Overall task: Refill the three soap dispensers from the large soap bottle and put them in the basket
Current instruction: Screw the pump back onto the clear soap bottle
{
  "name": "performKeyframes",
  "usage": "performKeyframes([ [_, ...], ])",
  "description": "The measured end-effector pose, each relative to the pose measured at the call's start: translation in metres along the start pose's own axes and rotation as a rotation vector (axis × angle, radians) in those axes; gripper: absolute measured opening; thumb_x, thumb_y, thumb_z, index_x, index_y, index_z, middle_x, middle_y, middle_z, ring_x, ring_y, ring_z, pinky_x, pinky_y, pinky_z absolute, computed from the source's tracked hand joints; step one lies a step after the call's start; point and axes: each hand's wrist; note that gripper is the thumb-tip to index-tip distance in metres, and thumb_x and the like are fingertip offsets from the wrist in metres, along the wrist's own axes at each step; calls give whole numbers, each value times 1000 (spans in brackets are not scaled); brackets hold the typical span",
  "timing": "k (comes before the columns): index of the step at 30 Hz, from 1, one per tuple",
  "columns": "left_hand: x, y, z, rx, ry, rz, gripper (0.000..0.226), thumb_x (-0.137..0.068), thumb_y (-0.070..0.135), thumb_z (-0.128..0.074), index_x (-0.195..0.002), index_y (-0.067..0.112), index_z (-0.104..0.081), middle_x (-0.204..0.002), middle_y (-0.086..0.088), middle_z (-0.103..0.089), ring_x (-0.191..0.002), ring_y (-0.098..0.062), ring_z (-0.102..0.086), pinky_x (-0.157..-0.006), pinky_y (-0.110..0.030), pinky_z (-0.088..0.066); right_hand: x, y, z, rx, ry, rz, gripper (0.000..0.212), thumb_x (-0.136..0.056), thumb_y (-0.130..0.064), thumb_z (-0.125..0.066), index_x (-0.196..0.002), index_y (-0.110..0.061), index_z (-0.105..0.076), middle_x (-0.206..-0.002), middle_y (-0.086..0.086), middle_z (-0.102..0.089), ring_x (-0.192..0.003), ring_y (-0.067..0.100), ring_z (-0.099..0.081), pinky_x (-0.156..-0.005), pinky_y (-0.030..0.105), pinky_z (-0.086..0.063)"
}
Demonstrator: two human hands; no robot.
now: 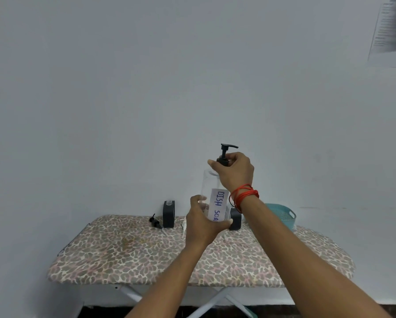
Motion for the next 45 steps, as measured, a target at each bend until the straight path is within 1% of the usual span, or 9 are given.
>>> performKeyframes([
  [7, -5, -29, 1, -40, 147, 39, 88, -51, 38, -100, -112, 22, -38, -109, 1, -59, -97, -20, -65, -71, -30, -60, 9, 13, -16, -94, -131, 11, 46, -66, -45, -89, -96, -22, -62, -91, -10, -68, -87, 2, -64, -72, 12, -45],
  [12, -20, -67, 31, -117, 231, 103, 96, -53, 37, -99, -130, 16, -47, -122, 1, -61, -104, -19, -63, -82, -39, -58, 14, 41, -33, -106, -236, -53, 46, -75, -56, -78, -103, -21, -68, -101, -8, -66, -92, -2, -57, -74, 12, -40],
  [17, -30, -123, 83, -212, 281, 231, 85, -60, 27, -96, -129, 12, -48, -121, -5, -60, -94, -18, -59, -72, -30, -46, 41, 112, -81, 57, -391, -146, 28, -83, -38, -77, -96, -14, -69, -93, -3, -68, -83, 8, -60, -67, 14, -41],
  [21, -37, -174, 125, -263, 374, 335, 86, -59, 28, -97, -128, 10, -49, -118, -8, -63, -101, -26, -65, -77, -35, -52, 80, 179, -128, 172, -574, -294, 15, -83, -25, -76, -86, -14, -66, -86, 1, -68, -83, 17, -64, -65, 21, -42],
  [24, -47, -202, 145, -241, 419, 383, 80, -61, 25, -97, -124, 11, -49, -110, -6, -63, -91, -22, -65, -69, -29, -48, 107, 214, -157, 189, -641, -383, 11, -83, -21, -75, -84, -17, -64, -84, 2, -67, -79, 17, -63, -66, 23, -49],
  [27, -65, -224, 158, -257, 444, 381, 80, -62, 23, -97, -123, 9, -48, -108, -6, -63, -88, -23, -65, -68, -29, -47, 124, 241, -178, 243, -668, -417, 7, -83, -21, -70, -81, -23, -63, -82, -2, -67, -78, 16, -64, -80, 38, -56],
  [29, -77, -236, 164, -259, 462, 382, 81, -63, 24, -97, -125, 8, -47, -108, -7, -63, -87, -22, -63, -69, -31, -48, 132, 256, -186, 278, -675, -400, 6, -84, -21, -66, -81, -25, -63, -80, -4, -66, -75, 14, -65, -78, 41, -58],
  [34, -101, -268, 164, -272, 451, 386, 84, -64, 22, -97, -129, 6, -46, -109, -5, -61, -90, -21, -61, -72, -33, -48, 136, 283, -199, 368, -615, -217, 5, -82, -31, -64, -86, -28, -63, -84, -9, -59, -85, 14, -58, -88, 39, -51],
  [45, -96, -296, 155, -281, 444, 430, 82, -66, 29, -95, -127, 9, -44, -115, -11, -63, -94, -27, -66, -76, -38, -55, 139, 293, -201, 352, -590, -169, 9, -82, -36, -64, -86, -28, -62, -82, -9, -58, -88, 15, -56, -92, 41, -48],
])
Point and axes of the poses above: each hand's wrist, its own x-axis away from the middle knuckle, its own z-axis out of the back of the hand, y = z × x
